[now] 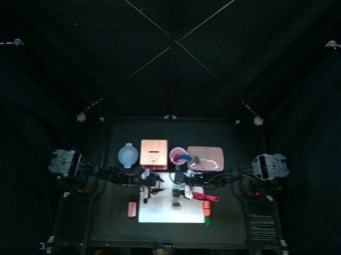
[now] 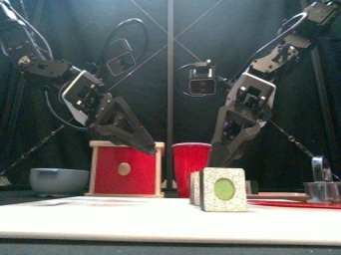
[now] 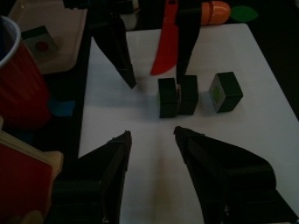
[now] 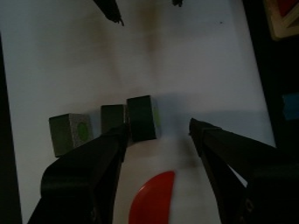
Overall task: Place sushi on board then cut the sushi with the knife then place the pieces on the plate
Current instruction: Place the 4 sushi pieces on the plate
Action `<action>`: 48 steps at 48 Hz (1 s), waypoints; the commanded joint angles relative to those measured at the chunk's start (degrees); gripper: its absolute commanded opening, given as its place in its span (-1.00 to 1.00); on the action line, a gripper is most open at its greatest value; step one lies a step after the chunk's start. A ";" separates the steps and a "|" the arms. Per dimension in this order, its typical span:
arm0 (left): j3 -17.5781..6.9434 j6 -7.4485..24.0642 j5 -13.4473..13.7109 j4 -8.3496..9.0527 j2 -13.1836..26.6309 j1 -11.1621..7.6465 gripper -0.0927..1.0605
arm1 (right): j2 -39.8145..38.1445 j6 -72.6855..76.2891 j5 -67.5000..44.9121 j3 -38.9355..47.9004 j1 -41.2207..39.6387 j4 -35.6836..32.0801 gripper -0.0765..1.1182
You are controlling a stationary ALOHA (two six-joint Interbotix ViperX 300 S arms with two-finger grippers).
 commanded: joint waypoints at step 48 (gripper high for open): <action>-0.26 0.00 -0.35 -0.09 -0.35 0.18 0.58 | 2.64 -0.09 -0.26 -4.04 0.18 -1.85 0.44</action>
